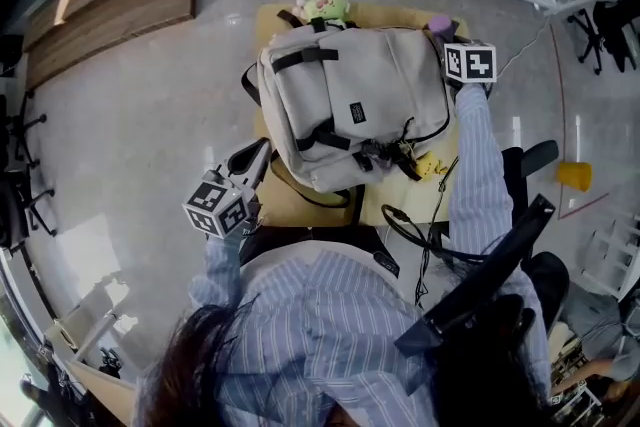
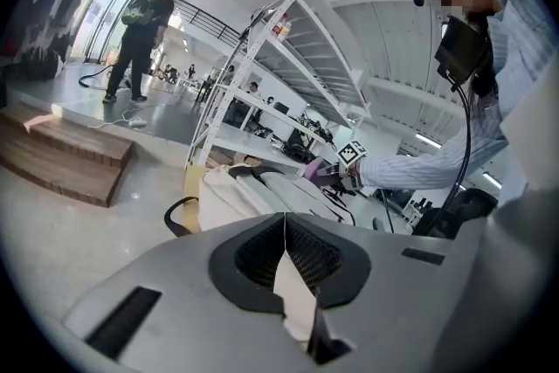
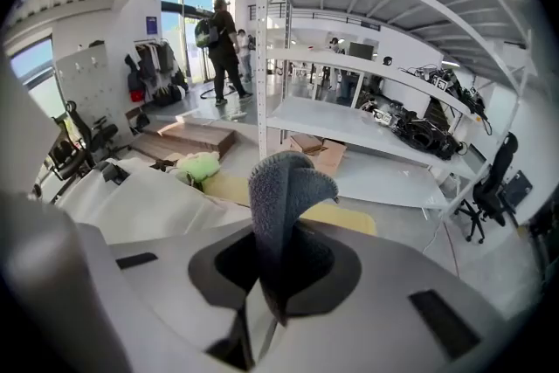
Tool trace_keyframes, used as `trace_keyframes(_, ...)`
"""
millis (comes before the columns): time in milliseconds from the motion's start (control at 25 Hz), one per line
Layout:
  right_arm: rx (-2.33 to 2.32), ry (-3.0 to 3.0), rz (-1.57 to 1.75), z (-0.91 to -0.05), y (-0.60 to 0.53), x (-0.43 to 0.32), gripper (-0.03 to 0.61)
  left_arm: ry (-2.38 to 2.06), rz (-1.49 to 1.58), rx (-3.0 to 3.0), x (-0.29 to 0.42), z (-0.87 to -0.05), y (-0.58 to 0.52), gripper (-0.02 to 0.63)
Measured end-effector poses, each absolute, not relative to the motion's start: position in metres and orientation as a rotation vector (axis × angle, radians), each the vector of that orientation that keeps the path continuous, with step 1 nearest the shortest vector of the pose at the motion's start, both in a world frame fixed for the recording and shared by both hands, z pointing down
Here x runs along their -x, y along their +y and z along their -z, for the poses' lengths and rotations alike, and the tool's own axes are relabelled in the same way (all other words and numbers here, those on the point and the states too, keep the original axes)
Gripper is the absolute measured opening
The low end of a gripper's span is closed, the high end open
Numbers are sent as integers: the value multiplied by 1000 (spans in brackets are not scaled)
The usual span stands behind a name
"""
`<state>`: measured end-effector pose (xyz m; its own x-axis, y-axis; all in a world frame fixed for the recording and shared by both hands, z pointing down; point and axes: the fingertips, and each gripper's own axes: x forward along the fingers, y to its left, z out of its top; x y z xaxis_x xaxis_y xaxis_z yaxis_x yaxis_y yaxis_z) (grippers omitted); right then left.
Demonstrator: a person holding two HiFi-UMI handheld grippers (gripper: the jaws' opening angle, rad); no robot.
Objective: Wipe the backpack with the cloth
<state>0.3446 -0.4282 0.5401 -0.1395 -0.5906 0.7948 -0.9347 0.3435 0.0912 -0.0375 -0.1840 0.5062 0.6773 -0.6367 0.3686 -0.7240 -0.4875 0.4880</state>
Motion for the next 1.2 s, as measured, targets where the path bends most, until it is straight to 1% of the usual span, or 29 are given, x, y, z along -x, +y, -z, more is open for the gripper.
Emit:
trace_keyframes(480,-1184,-1857,-445,-538,-484,-292,41,-1091,-174,-2199,57,-523,-179,6)
trace_keyframes(800,-1075,-1842,-413,-549,-481,-263,41,-1114,-158,-2189,62,-527,-180,6)
trace_keyframes(1200,-898,-1955,-329,-540,-469,-174,41,-1113,-139,-2185,64,-530,-169,6)
